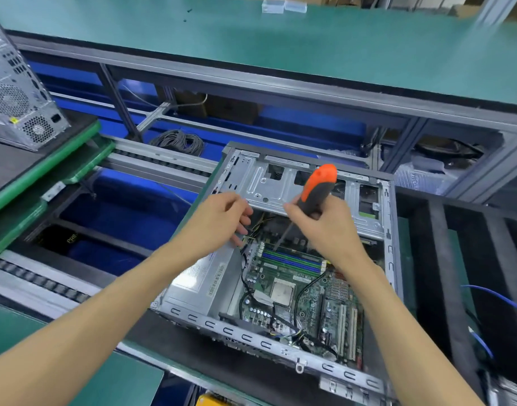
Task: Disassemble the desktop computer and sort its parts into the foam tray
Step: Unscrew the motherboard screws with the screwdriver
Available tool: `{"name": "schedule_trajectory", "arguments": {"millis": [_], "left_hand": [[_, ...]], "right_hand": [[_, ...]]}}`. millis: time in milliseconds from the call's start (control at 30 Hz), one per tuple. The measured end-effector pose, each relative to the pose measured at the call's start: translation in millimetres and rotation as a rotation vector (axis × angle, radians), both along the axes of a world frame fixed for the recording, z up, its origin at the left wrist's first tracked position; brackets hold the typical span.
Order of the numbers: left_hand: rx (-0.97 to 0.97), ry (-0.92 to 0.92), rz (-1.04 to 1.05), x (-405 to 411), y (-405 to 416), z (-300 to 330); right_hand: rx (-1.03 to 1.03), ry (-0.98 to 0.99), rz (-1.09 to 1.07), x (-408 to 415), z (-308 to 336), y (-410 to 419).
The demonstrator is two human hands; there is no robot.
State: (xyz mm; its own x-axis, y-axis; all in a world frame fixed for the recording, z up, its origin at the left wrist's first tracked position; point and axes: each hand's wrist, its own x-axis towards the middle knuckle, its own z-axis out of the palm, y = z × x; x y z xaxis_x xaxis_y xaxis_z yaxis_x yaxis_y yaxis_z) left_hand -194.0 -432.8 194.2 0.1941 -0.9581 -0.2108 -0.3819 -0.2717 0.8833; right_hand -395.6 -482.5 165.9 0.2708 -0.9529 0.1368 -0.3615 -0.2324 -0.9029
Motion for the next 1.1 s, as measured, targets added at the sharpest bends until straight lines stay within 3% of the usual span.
{"name": "schedule_trajectory", "arguments": {"millis": [67, 233, 400, 1100], "left_hand": [[0.0, 0.025, -0.014, -7.8, 1.4, -9.3], [-0.21, -0.587, -0.232, 0.3, -5.1, -27.6], [-0.138, -0.799, -0.291, 11.1, -6.2, -39.5], [-0.135, -0.847, -0.275, 7.1, -0.5, -34.8]], "right_hand": [[0.006, -0.03, -0.009, -3.7, 3.7, 0.8], [-0.004, 0.315, 0.118, 11.2, -14.5, -0.4], [-0.04, 0.387, 0.137, 23.0, -38.9, 1.0], [-0.075, 0.444, 0.125, 36.2, -41.2, 1.2]]}}
